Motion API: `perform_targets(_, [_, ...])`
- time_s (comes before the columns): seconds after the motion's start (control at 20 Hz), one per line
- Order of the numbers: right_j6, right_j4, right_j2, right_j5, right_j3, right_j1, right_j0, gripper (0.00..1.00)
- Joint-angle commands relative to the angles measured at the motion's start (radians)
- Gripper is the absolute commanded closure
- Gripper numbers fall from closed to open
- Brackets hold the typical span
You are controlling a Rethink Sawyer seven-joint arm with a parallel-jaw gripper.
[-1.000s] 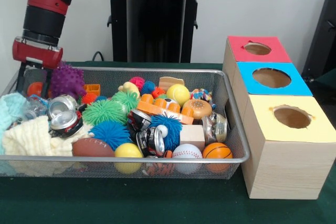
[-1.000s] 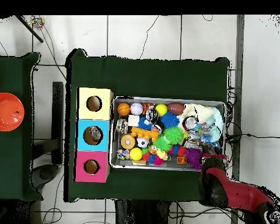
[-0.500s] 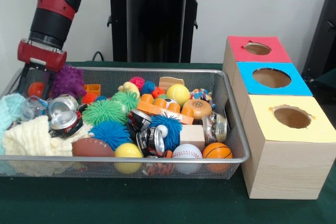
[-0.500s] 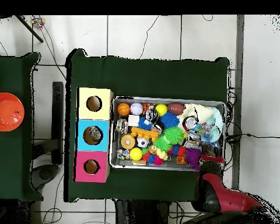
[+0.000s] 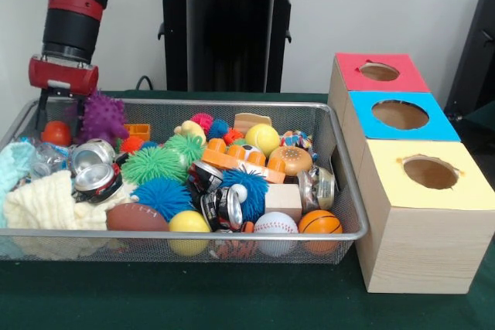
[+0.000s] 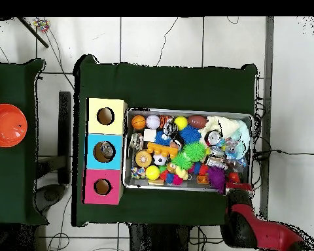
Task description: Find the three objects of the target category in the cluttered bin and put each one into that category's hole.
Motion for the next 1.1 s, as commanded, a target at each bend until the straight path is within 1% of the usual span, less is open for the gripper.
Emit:
perform_targets(0.05, [0.258, -0.137, 0.362, 0.264, 0.122, -0.055, -0.167, 0.0])
perform_targets(0.1, [0.246, -0.135, 0.395, 0.291, 0.139, -0.063, -0.19, 0.0])
perform_targets(0.25, [0.196, -0.076, 0.458, 0.356, 0.184, -0.085, -0.237, 0.0])
perform_targets(0.4, [0.166, -0.04, 0.468, 0.363, 0.198, -0.092, -0.243, 0.0])
perform_targets(0.6, [0.162, -0.033, 0.412, 0.28, 0.175, -0.092, -0.196, 0.0])
perform_targets(0.7, [0.158, -0.017, 0.388, 0.282, 0.165, -0.101, -0.17, 0.0])
perform_targets(0.75, [0.15, 0.006, 0.329, 0.288, 0.15, -0.118, -0.118, 0.0])
perform_targets(0.85, [0.144, 0.049, 0.244, 0.325, 0.124, -0.139, -0.044, 0.0])
perform_targets(0.9, [0.142, 0.058, 0.226, 0.335, 0.115, -0.147, -0.025, 0.0])
perform_targets(0.95, [0.14, 0.064, 0.224, 0.346, 0.113, -0.153, -0.02, 0.0])
perform_targets(1.05, [0.138, 0.062, 0.276, 0.36, 0.117, -0.157, -0.048, 0.0])
perform_targets(1.1, [0.139, 0.064, 0.283, 0.345, 0.106, -0.159, -0.043, 0.0])
